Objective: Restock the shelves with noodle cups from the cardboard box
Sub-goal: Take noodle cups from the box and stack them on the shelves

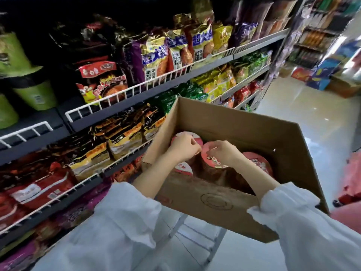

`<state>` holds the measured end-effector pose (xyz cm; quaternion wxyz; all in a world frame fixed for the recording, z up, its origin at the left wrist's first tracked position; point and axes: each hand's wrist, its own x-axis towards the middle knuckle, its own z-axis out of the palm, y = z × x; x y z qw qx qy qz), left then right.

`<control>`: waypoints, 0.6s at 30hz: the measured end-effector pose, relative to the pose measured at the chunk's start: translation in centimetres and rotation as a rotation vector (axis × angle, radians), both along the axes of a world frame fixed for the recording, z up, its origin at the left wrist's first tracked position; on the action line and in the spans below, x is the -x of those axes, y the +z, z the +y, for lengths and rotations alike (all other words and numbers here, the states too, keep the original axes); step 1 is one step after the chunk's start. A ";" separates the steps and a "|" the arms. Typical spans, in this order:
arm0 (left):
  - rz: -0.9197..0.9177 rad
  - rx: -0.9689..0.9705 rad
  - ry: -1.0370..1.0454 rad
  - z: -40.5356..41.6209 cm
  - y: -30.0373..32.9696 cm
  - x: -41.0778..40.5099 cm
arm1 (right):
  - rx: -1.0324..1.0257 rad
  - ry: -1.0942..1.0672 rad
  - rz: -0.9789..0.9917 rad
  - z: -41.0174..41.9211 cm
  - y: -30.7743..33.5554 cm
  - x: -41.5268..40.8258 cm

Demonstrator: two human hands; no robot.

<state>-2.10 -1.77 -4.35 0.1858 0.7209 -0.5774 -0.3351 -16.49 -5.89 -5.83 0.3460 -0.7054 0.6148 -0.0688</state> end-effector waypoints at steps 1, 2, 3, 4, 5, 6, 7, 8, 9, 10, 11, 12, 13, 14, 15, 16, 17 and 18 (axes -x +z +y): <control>0.030 -0.077 -0.002 -1.9 -1.1 0.6 | -0.018 -0.018 0.017 -1.4 -0.9 0.8; 0.079 -0.159 0.015 -4.0 -2.6 1.1 | -0.037 -0.033 0.032 -2.9 -1.9 1.6; 0.154 -0.249 0.045 -5.8 -4.1 1.5 | -0.054 -0.043 0.050 -4.2 -2.8 2.5; 0.230 -0.337 0.071 -7.4 -5.5 2.0 | -0.071 -0.060 0.069 -5.6 -3.7 3.3; 0.269 -0.410 0.091 -8.8 -6.8 2.5 | -0.086 -0.084 0.087 -6.8 -4.5 4.2; 0.278 -0.458 0.098 -9.9 -7.9 3.0 | -0.107 -0.111 0.104 -7.9 -5.2 5.0; 0.268 -0.491 0.101 -10.8 -8.7 3.4 | -0.129 -0.130 0.120 -9.0 -6.2 5.7; 0.241 -0.514 0.097 -11.7 -9.6 3.7 | -0.162 -0.135 0.131 -10.1 -7.1 6.2; 0.193 -0.528 0.090 -12.3 -10.2 4.0 | -0.195 -0.136 0.139 -11.2 -8.0 6.6; 0.161 -0.535 0.086 -12.8 -10.6 4.3 | -0.229 -0.139 0.140 -12.2 -9.0 6.9; 0.162 -0.548 0.094 -13.3 -10.9 4.5 | -0.255 -0.134 0.138 -13.0 -9.9 7.2; 0.189 -0.568 0.114 -13.8 -11.5 4.8 | -0.277 -0.125 0.139 -13.7 -10.9 7.4; 0.213 -0.595 0.138 -14.1 -11.9 5.1 | -0.291 -0.106 0.136 -14.3 -11.8 7.5; 0.235 -0.620 0.164 -14.3 -12.3 5.4 | -0.301 -0.080 0.141 -14.8 -12.5 7.5; 0.257 -0.632 0.197 -14.5 -12.9 5.8 | -0.308 -0.055 0.142 -15.2 -13.1 7.5; 0.286 -0.634 0.235 -14.6 -13.7 6.2 | -0.315 -0.036 0.137 -15.6 -13.4 7.5; 0.317 -0.622 0.282 -14.6 -14.3 6.6 | -0.317 -0.031 0.133 -16.1 -13.9 7.6; 0.335 -0.604 0.330 -14.6 -14.6 6.9 | -0.316 -0.037 0.139 -16.6 -14.2 7.7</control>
